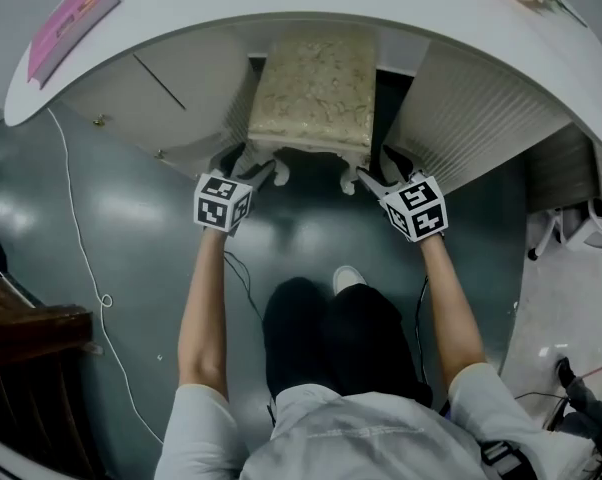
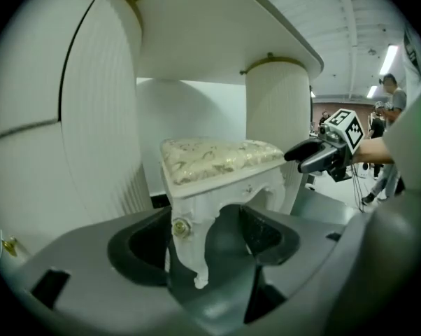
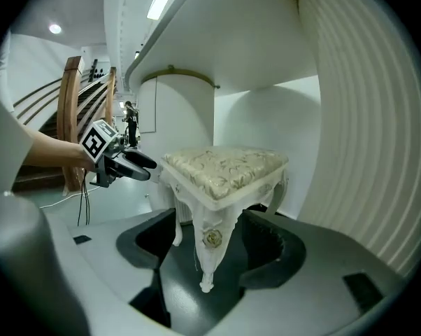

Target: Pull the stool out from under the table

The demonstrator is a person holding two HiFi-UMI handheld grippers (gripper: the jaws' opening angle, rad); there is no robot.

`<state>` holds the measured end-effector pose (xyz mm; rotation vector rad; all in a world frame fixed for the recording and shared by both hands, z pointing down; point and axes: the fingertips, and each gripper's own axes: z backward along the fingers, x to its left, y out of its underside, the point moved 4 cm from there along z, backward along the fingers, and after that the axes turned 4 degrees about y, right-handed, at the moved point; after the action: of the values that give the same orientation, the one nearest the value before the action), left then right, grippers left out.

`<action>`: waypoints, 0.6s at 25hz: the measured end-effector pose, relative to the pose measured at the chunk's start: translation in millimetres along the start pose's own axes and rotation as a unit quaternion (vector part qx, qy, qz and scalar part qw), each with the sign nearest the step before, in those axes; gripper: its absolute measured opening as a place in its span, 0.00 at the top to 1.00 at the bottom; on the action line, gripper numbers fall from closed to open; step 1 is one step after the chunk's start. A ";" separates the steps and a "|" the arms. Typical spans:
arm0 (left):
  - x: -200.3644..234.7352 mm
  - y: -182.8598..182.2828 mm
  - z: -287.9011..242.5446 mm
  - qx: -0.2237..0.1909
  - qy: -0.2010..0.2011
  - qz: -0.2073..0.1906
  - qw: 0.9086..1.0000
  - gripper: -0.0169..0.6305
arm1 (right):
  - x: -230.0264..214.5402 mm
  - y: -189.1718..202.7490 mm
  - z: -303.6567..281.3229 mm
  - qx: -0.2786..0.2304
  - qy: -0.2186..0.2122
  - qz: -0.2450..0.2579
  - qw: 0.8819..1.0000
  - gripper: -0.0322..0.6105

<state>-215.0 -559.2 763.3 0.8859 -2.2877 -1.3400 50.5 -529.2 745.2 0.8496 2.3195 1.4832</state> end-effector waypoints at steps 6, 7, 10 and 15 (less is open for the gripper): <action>15.7 21.6 -35.9 0.024 -0.004 0.010 1.000 0.50 | -7.5 25.6 -32.7 0.039 0.012 0.034 0.999 0.50; 17.9 23.7 -40.7 0.026 -0.004 0.011 1.000 0.50 | -8.4 29.0 -36.5 0.043 0.016 0.037 0.998 0.50; 22.8 28.7 -50.3 0.029 0.007 0.019 0.999 0.50 | -3.5 37.4 -45.9 0.056 0.004 0.038 0.998 0.50; 26.7 30.7 -52.2 0.014 0.002 0.039 0.999 0.54 | -2.1 41.2 -51.6 0.059 0.012 0.031 0.998 0.64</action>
<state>-215.5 -600.1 815.3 0.8000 -2.3179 -1.2746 39.9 -555.9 804.7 0.9469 2.4385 1.3993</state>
